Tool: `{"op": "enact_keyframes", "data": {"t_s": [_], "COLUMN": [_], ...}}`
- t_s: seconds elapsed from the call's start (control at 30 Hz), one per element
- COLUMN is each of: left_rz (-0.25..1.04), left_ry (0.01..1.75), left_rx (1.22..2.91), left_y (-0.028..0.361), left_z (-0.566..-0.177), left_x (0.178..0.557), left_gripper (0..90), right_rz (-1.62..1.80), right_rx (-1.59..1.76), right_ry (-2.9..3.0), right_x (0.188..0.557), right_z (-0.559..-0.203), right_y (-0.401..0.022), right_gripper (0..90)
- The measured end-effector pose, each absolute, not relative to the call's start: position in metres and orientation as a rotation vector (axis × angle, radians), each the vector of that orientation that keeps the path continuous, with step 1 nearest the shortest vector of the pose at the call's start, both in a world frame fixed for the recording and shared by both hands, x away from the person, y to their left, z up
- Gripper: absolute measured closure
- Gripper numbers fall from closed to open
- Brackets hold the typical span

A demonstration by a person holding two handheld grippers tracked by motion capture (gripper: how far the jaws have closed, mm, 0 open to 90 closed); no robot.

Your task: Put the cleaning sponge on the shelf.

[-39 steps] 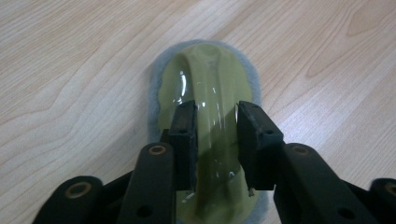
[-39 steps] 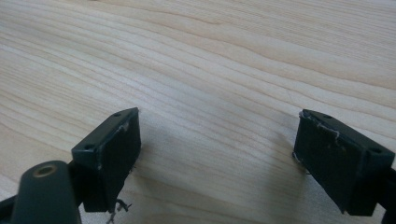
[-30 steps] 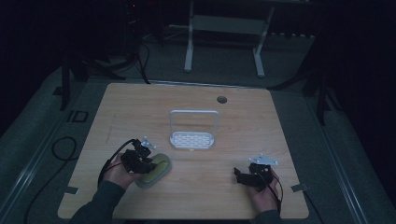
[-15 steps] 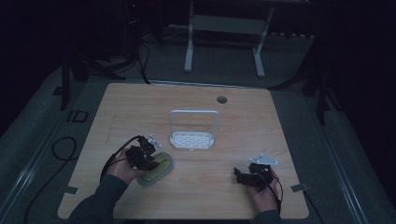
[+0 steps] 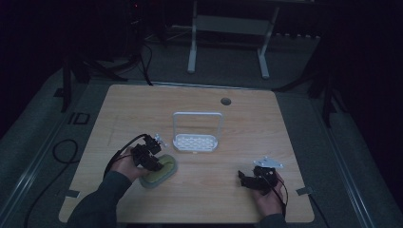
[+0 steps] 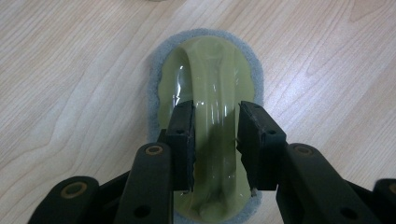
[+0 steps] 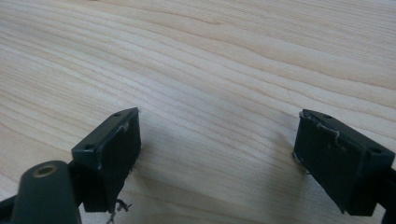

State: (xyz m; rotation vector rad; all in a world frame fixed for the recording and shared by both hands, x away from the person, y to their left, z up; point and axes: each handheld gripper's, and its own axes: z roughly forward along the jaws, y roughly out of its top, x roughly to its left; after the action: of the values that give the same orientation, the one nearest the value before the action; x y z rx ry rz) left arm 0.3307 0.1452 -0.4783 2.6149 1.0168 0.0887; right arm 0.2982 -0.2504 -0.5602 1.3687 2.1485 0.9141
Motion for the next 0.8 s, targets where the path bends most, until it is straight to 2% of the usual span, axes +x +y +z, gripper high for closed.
{"op": "enact_keyframes", "data": {"t_s": [0.8], "left_rz": [0.005], "left_ry": [1.06], "left_rx": [2.687], "left_y": [0.137], "left_z": [-0.479], "left_x": [0.345], "left_gripper": [68.1], "right_rz": [0.914], "right_rx": [1.368], "right_ry": [2.149], "right_x": [0.298], "right_z": [-0.56], "right_y": [-0.25], "right_gripper": [14.3]}}
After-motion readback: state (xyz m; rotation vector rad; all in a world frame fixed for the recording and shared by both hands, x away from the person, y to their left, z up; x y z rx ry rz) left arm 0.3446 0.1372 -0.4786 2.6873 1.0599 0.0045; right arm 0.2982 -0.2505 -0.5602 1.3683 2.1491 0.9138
